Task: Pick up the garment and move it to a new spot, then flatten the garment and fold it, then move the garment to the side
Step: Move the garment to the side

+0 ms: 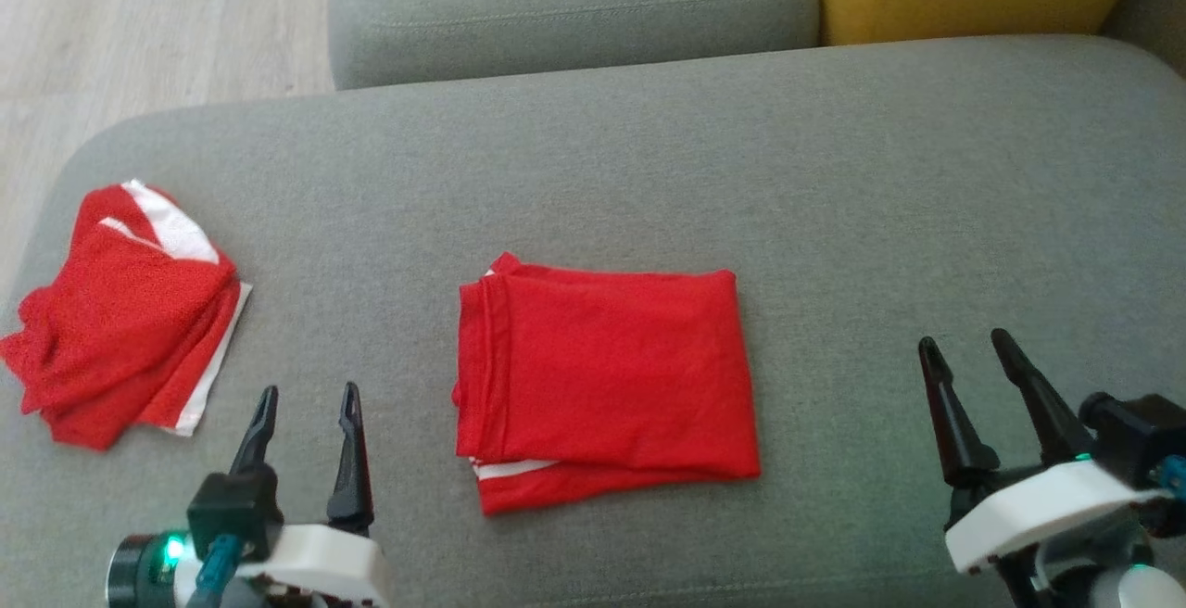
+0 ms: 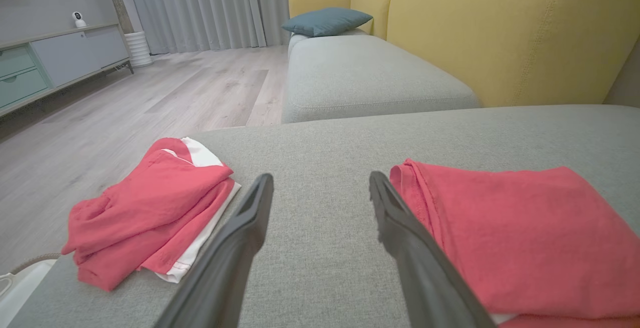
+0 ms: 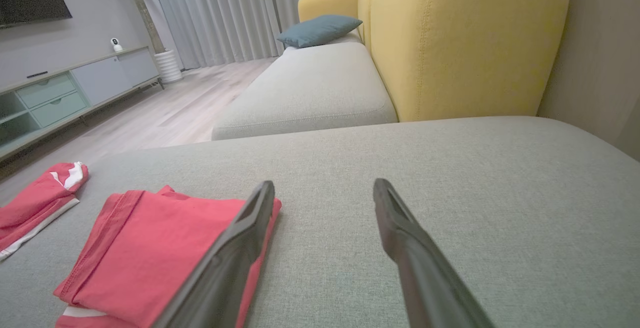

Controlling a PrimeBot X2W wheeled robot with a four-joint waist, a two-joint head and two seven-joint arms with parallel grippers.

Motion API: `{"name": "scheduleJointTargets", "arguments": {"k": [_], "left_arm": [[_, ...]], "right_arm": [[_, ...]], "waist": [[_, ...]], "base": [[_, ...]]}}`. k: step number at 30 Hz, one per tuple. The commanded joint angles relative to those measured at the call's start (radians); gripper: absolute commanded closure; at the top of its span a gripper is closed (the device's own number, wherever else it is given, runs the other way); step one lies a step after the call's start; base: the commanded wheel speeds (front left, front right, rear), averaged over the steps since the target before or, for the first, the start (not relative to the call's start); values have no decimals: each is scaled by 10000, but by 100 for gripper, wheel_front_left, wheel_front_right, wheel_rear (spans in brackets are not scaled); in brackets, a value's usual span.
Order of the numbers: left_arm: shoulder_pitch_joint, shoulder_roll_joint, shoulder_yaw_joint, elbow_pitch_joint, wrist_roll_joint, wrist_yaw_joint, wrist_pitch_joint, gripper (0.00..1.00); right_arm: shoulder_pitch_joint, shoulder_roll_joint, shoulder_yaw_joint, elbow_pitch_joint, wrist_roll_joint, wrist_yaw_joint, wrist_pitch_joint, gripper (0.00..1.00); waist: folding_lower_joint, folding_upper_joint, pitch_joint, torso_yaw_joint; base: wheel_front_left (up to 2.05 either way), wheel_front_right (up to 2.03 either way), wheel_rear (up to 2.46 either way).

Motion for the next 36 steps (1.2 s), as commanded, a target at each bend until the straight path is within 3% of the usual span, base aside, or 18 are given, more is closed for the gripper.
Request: {"name": "scheduleJointTargets", "arguments": {"k": [1,9,19,25,27,28,36], "left_arm": [[-541,155,312,-367,80,41,-88,0],[-1294,-16,182,-178,215,-48,-497,0],[-2136,-411,40,248,309,-227,-828,0],[-2281,-583,120,367,331,-286,-872,0],[-2262,-607,185,337,364,-297,-874,0],[-2244,-614,223,322,384,-297,-875,0],[-2118,-597,356,107,613,-395,-878,0]], "right_arm": [[-415,-91,181,-313,-89,35,56,0],[-1149,-238,554,734,-51,35,425,0],[-2649,-146,1497,3586,372,35,1012,0],[-3216,-44,1723,4944,489,35,1792,0],[-3351,-14,1823,5077,523,35,1860,94],[-3406,-13,1866,5073,543,35,1817,100],[-3451,-411,2337,3974,333,35,934,100]], "waist": [[0,-1,127,117],[0,-1,822,944],[0,-1,1544,2003],[0,-1,1679,2182],[0,-1,1674,2141],[0,-1,1668,2095],[0,-1,1577,1012]], "base": [[0,0,0],[0,0,0],[0,0,0],[0,0,0],[0,0,0],[0,0,0],[0,0,0]]}}
